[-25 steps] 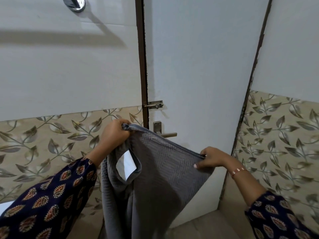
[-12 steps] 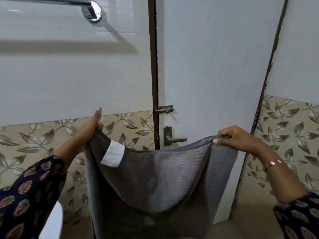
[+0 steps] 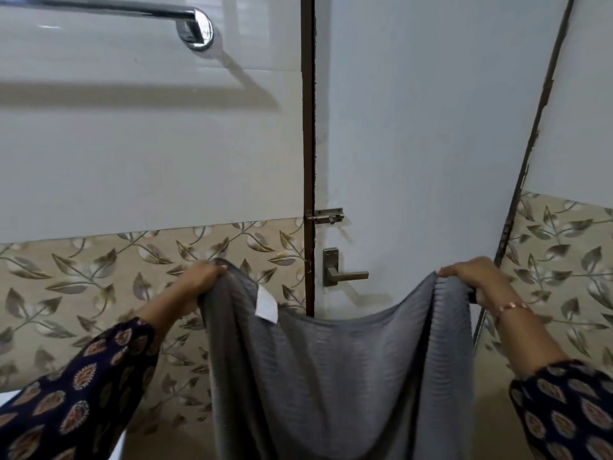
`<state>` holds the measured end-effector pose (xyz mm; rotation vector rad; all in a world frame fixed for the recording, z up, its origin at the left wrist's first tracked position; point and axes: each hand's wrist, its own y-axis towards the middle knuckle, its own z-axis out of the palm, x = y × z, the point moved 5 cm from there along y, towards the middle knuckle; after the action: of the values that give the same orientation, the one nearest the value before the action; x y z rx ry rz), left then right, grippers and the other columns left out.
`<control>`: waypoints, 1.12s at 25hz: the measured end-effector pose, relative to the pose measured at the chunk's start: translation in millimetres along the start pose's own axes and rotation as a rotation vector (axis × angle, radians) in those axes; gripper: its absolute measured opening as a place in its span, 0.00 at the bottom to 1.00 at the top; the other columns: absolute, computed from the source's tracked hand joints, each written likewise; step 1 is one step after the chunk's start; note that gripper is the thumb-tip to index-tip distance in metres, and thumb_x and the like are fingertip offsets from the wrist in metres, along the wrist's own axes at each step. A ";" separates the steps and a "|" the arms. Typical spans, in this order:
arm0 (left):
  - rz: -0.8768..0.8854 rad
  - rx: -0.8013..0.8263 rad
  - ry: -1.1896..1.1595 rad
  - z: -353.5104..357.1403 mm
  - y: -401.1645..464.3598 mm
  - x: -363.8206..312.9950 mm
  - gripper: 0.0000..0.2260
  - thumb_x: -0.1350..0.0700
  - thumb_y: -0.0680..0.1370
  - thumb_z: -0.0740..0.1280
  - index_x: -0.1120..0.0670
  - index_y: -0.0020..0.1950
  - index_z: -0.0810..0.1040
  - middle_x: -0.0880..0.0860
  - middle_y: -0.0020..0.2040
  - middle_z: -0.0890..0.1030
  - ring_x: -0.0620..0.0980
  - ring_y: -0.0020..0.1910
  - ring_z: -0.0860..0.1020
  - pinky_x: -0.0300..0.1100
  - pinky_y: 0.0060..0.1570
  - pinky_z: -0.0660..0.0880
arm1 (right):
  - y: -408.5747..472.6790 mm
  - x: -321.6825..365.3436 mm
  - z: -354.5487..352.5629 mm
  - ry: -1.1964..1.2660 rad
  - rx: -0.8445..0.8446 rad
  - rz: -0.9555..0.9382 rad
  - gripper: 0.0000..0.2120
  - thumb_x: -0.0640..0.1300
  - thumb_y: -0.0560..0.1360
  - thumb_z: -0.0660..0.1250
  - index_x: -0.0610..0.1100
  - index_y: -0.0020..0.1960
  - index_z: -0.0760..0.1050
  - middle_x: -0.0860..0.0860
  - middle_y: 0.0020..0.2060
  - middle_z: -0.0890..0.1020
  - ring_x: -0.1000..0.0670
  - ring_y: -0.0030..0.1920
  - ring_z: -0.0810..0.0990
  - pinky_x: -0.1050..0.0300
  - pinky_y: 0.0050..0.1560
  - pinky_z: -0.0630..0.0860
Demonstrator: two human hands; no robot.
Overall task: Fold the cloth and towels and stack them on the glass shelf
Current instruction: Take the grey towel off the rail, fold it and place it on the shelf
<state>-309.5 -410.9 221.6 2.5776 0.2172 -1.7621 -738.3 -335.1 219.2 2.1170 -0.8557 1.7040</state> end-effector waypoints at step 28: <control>0.370 0.420 -0.246 129.8 -84.4 -69.3 0.06 0.62 0.77 0.62 0.54 0.47 0.78 0.54 0.44 0.79 0.52 0.47 0.77 0.46 0.50 0.75 | -70.5 48.9 96.3 -0.135 0.738 -0.652 0.16 0.52 0.69 0.71 0.51 0.55 0.76 0.46 0.53 0.81 0.48 0.55 0.79 0.54 0.59 0.76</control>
<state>-464.6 -346.2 244.2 2.3780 -0.6539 -2.1150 -613.9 -347.5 250.9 2.5504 0.5197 1.6366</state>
